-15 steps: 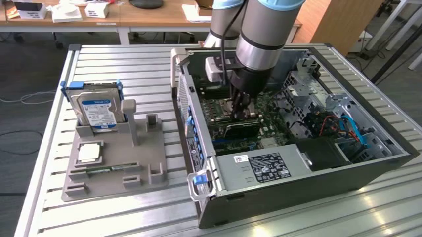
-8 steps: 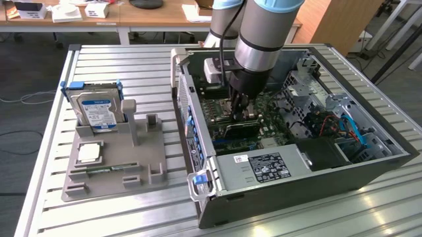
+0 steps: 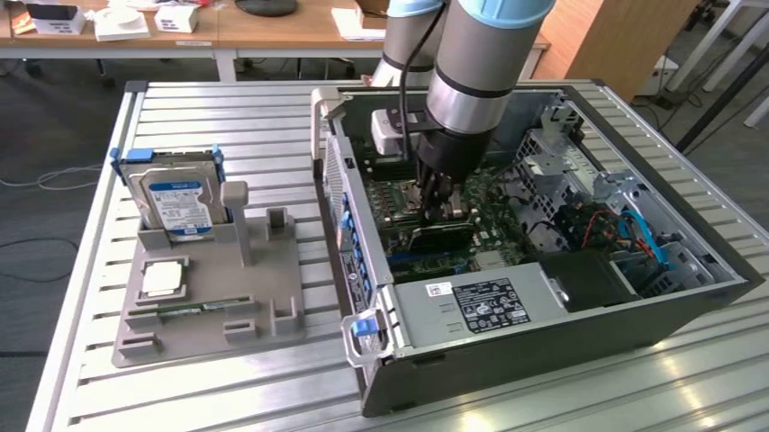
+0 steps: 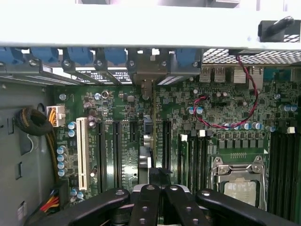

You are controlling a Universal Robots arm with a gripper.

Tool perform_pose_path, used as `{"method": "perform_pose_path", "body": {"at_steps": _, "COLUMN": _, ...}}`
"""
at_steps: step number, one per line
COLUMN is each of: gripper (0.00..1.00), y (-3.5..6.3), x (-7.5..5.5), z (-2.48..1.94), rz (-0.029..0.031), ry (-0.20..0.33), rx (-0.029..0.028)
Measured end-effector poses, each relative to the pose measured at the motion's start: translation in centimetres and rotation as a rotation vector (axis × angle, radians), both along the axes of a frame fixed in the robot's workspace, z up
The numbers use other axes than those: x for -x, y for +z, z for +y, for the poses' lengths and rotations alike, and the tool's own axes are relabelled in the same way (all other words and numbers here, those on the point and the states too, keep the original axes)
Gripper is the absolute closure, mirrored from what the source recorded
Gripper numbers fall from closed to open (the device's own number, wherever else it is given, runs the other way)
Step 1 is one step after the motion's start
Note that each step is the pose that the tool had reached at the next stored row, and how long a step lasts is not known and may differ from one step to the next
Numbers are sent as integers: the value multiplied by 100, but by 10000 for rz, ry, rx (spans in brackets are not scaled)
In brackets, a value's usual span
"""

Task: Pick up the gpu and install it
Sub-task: 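Press down on the gpu until it lock into place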

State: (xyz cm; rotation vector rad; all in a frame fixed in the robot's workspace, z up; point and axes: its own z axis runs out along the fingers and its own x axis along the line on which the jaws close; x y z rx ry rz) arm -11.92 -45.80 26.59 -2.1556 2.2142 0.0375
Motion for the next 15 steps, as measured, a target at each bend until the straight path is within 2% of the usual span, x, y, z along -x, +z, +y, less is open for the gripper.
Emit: {"method": "perform_pose_path", "body": {"at_steps": 15, "gripper": 89, "y": -34, "x": 1, "z": 0, "rz": -1, "ry": 0, "rx": 1}}
